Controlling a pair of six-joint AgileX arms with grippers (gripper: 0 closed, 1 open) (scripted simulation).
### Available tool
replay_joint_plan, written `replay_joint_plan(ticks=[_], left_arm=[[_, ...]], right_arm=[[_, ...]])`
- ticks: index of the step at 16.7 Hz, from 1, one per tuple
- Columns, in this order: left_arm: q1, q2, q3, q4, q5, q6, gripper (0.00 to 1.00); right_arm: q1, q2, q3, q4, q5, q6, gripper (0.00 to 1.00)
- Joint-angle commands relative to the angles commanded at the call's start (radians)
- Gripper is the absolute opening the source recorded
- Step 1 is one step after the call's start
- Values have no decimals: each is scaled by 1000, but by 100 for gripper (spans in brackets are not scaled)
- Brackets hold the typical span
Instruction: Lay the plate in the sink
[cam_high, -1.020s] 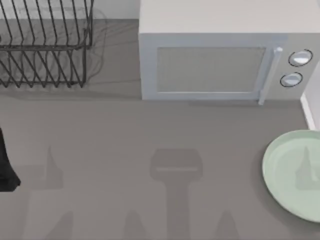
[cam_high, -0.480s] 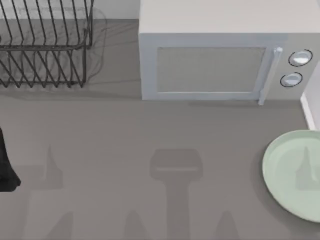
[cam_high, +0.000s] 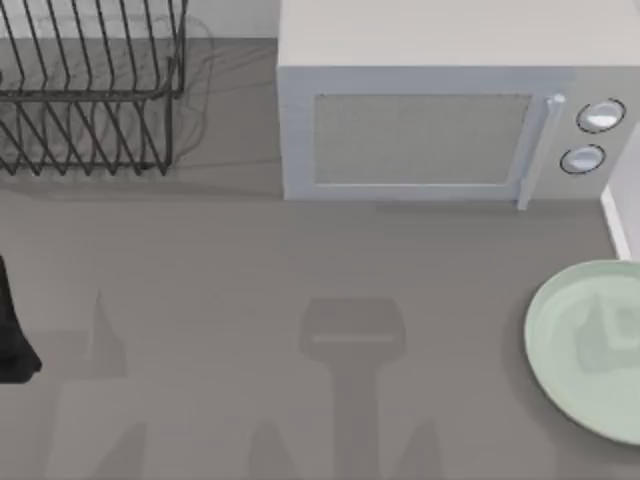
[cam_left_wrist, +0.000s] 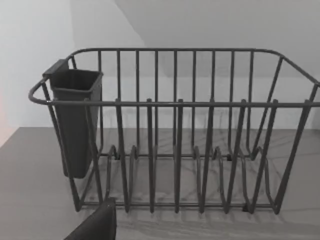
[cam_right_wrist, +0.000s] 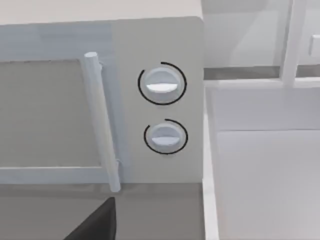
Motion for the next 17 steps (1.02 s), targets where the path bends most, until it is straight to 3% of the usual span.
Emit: replay_joint_plan(ticks=[12, 17], left_arm=[[0, 0, 0, 0, 0, 0, 100], [0, 0, 0, 0, 0, 0, 100]], right_arm=[[267, 1116, 776, -664, 0, 275, 100], [344, 1447, 1001, -857, 0, 354, 100]])
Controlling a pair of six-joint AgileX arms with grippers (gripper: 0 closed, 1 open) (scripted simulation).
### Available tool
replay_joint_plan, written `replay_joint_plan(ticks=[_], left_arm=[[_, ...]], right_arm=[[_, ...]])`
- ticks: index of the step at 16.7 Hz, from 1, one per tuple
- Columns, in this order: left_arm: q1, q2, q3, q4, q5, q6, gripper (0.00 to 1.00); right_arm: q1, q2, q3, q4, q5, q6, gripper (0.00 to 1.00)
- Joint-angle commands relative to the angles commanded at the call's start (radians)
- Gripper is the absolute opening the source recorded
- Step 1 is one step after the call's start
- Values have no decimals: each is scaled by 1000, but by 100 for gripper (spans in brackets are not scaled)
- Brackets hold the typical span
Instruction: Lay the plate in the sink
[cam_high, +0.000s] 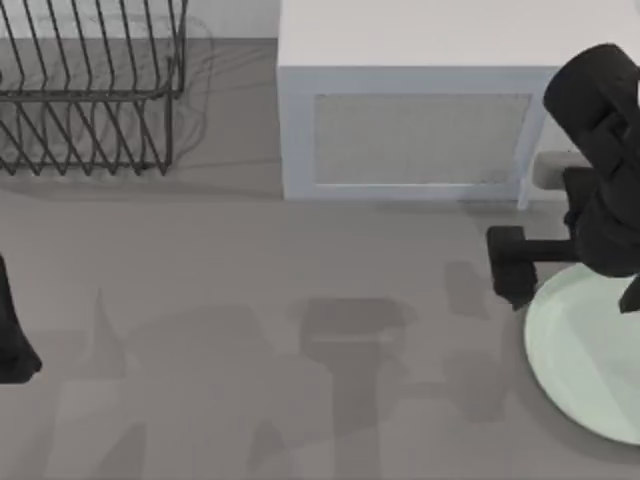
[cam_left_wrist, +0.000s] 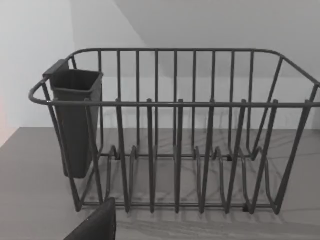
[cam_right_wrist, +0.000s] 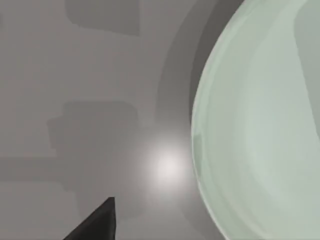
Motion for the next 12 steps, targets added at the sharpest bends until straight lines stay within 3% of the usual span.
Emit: replay_joint_plan(ticks=[7, 12], left_arm=[[0, 0, 0, 0, 0, 0, 100], [0, 0, 0, 0, 0, 0, 100]], right_arm=[[20, 80, 59, -50, 0, 21, 100], [17, 112, 10, 24, 0, 21, 100]])
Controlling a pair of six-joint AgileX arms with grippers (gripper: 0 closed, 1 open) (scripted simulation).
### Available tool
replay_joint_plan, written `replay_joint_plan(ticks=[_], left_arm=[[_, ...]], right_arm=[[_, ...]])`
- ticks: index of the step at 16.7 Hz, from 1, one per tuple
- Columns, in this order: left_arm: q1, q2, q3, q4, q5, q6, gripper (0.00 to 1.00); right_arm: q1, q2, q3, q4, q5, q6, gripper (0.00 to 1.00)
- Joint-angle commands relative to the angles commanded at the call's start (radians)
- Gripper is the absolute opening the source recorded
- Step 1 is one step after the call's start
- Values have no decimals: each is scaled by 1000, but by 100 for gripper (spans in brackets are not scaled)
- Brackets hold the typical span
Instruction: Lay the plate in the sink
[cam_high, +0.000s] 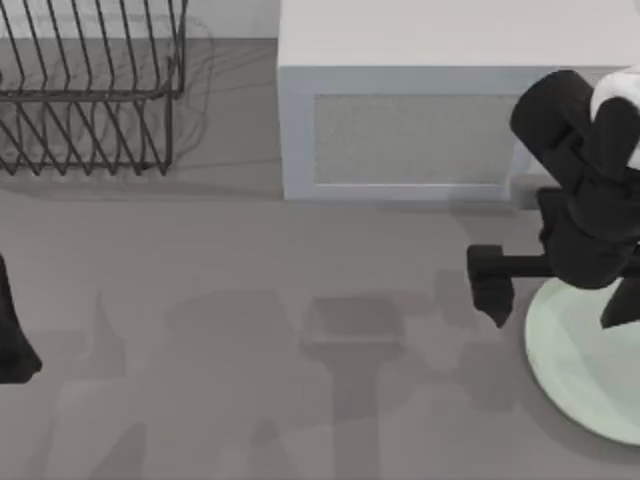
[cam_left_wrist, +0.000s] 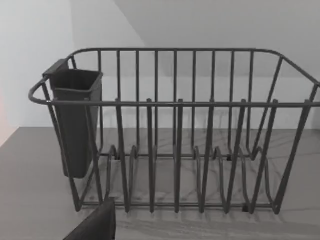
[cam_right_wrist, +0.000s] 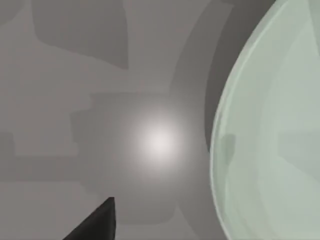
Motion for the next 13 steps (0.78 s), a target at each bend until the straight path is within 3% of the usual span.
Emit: replay_joint_plan(ticks=[6, 12, 13], left_arm=[[0, 0, 0, 0, 0, 0, 100], [0, 0, 0, 0, 0, 0, 100], [0, 0, 0, 0, 0, 0, 100]], right_arm=[[5, 117, -143, 279, 1, 4, 100], [6, 143, -174, 325, 1, 5, 100], [6, 143, -174, 325, 1, 5, 92]])
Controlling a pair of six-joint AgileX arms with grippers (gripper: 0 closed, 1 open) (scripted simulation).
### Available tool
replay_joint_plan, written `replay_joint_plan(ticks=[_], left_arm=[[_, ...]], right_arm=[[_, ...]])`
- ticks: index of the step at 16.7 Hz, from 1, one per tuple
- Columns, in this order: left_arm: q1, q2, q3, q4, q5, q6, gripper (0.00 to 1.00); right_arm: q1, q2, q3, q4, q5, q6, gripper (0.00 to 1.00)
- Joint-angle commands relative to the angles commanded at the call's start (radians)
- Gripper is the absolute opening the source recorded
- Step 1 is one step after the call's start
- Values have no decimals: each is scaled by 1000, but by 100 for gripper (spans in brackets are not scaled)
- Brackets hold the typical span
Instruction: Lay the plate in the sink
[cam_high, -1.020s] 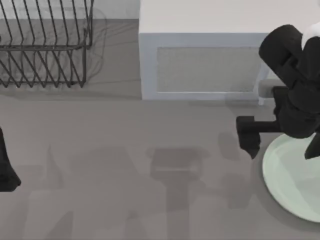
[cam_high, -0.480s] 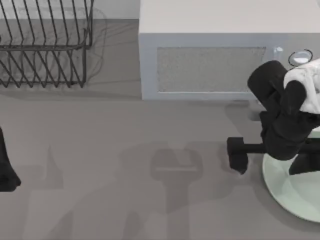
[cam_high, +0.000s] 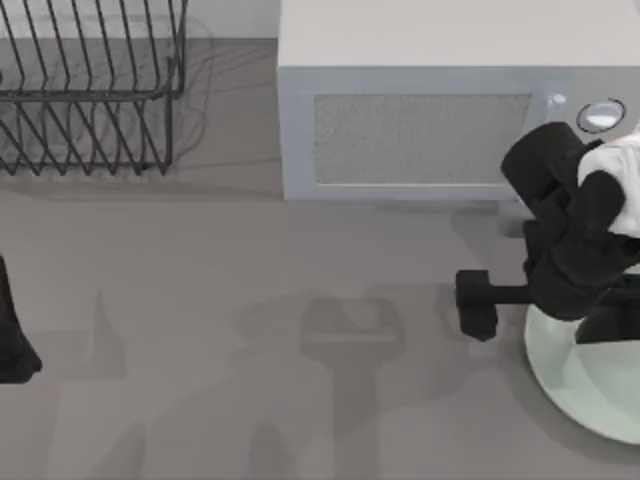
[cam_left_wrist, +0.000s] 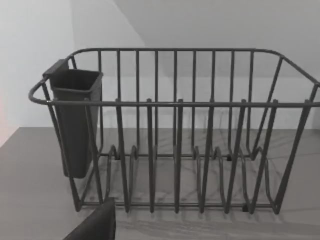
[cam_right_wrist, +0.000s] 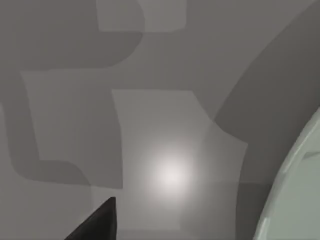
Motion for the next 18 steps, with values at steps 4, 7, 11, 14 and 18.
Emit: replay_joint_plan(ticks=[4, 7, 11, 14, 18], left_arm=[[0, 0, 0, 0, 0, 0, 100], [0, 0, 0, 0, 0, 0, 100], [0, 0, 0, 0, 0, 0, 100], [0, 0, 0, 0, 0, 0, 100], [0, 0, 0, 0, 0, 0, 100]], right_arm=[[0, 0, 0, 0, 0, 0, 62], [0, 0, 0, 0, 0, 0, 40], [0, 0, 0, 0, 0, 0, 10], [0, 0, 0, 0, 0, 0, 0], [0, 0, 0, 0, 0, 0, 0]])
